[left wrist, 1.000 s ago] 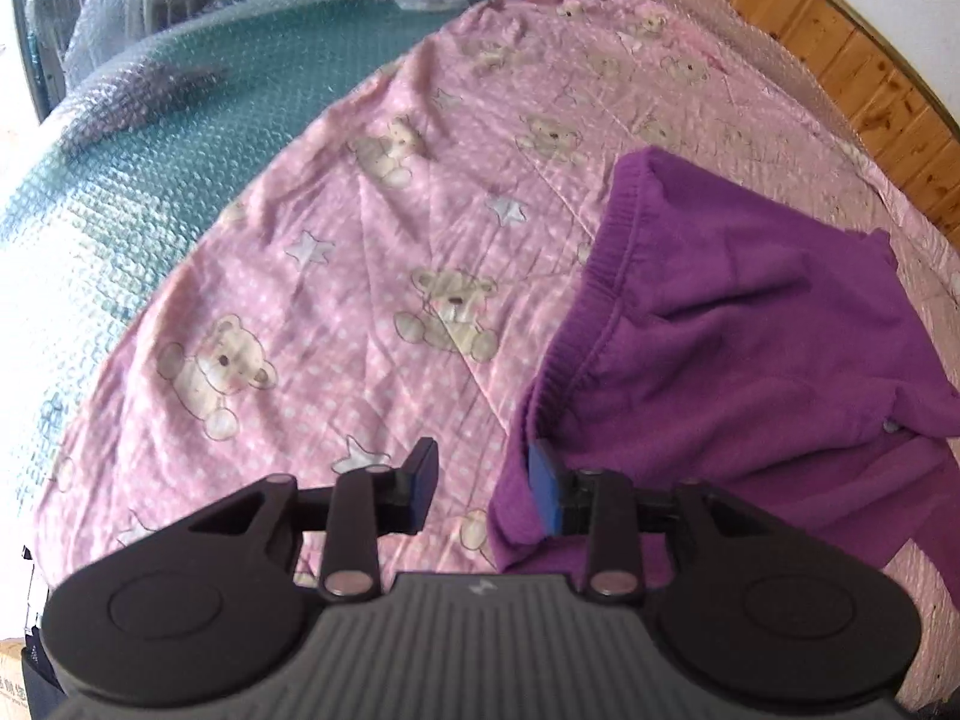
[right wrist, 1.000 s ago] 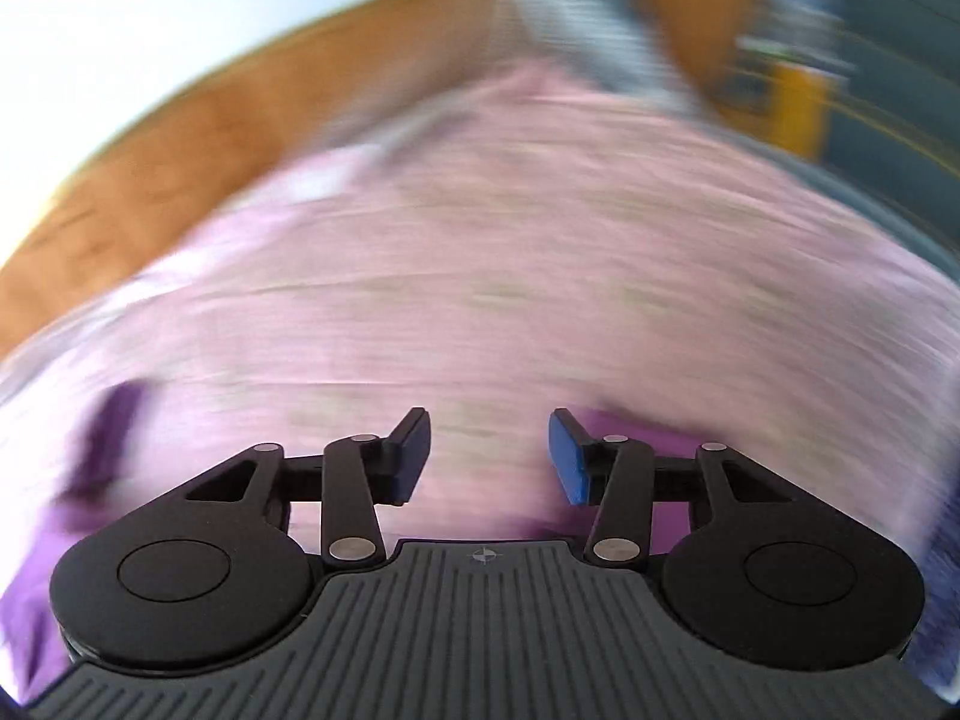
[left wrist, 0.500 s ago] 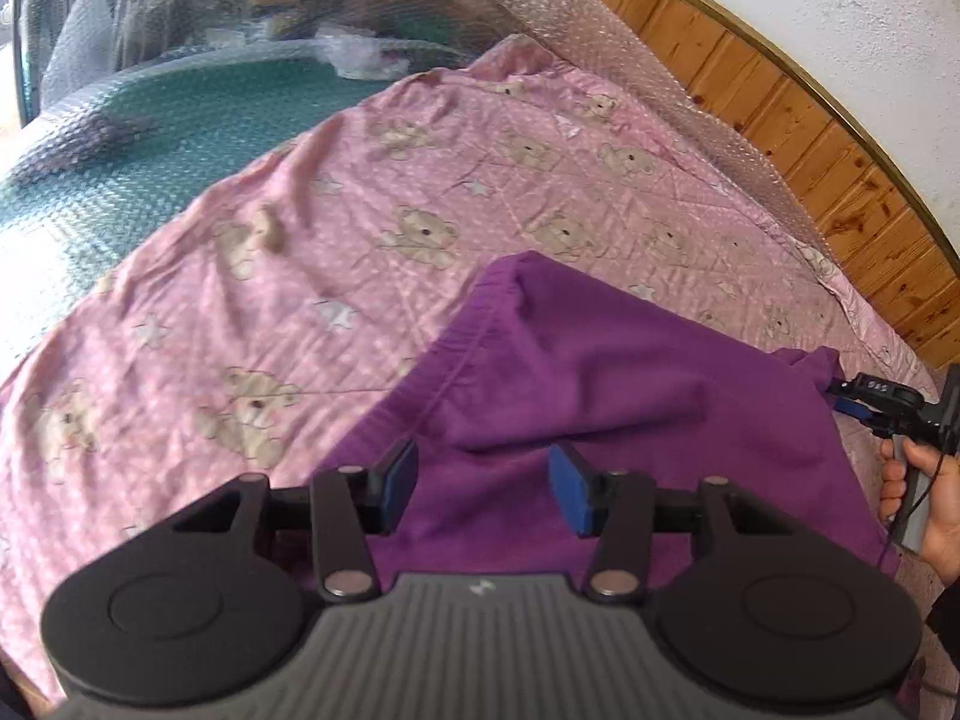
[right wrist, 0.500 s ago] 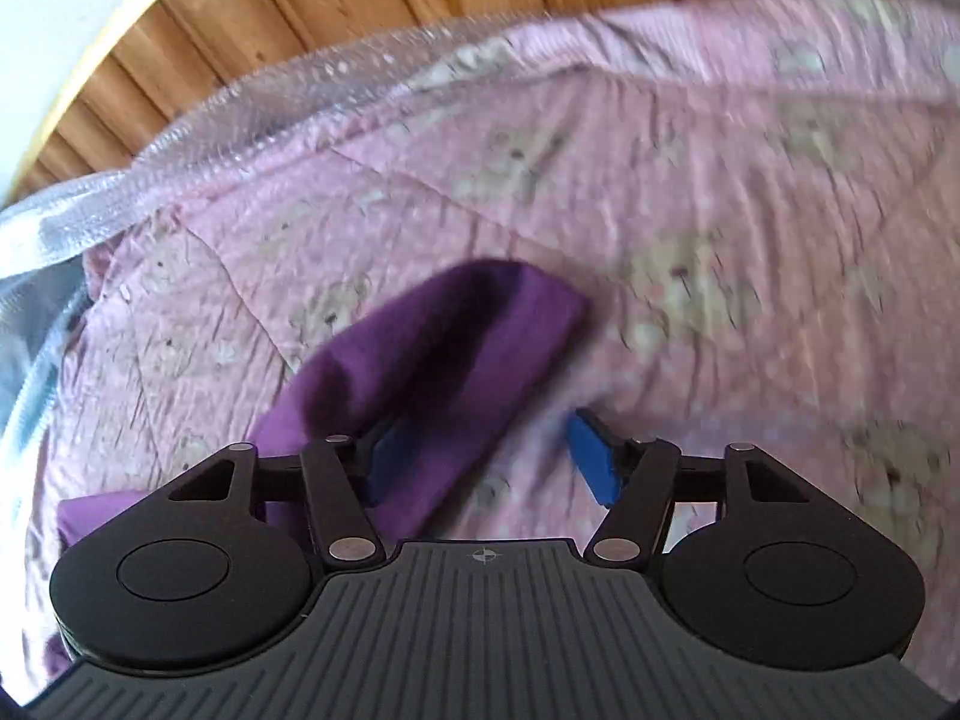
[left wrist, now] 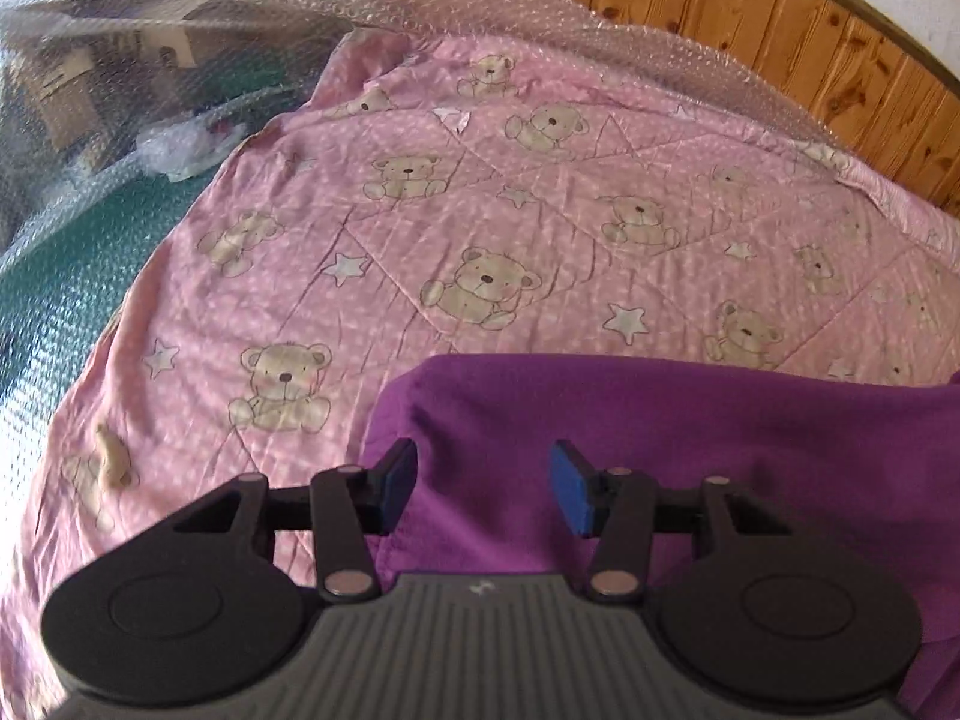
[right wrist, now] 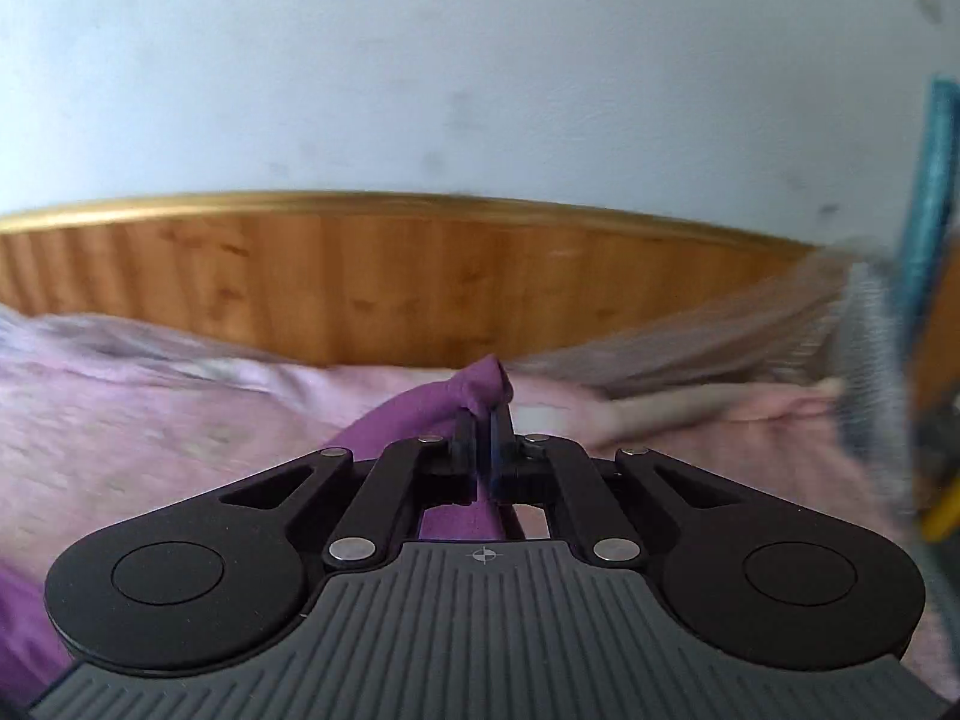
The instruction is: Fold clothes
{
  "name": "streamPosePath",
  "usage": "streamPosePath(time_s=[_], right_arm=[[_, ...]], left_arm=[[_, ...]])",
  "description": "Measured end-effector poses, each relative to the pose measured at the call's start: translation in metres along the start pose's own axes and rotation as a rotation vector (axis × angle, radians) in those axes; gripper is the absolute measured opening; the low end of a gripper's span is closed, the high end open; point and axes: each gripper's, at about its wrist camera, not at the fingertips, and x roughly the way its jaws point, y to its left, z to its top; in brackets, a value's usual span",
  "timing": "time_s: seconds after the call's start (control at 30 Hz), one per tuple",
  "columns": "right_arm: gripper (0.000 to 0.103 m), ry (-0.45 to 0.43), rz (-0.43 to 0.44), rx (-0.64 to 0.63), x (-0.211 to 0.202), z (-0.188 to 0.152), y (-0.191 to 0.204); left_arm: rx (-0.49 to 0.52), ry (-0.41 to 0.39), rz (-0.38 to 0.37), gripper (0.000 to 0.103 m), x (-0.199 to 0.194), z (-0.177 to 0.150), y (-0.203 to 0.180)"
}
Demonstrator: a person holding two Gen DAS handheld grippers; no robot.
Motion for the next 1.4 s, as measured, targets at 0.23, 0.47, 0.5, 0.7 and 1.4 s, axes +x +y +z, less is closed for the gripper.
streamPosePath(time_s=[0.23,0.47,0.5,0.7,1.4], right_arm=[[0.010,0.397,-0.353,0.151,0.060,-0.104,-0.117],[0.040,0.417,-0.285,0.446,0.043,-0.150,-0.154],[0.044,0.398,-0.248,0.461,0.045,-0.150,-0.155],[0.078,0.409,-0.070,0.413,0.103,-0.152,-0.154],[0.003,0.415,0.077,0.133,0.142,-0.136,-0.127]], left_arm=[[0.143,0.024,0.026,0.050,0.027,0.020,-0.007],[0.133,0.011,0.146,0.056,0.024,0.020,0.011],[0.115,0.012,0.168,0.057,0.024,0.018,0.017],[0.091,-0.001,0.205,0.070,0.030,0.014,0.030],[-0.045,-0.070,0.048,0.010,0.029,0.043,0.003]])
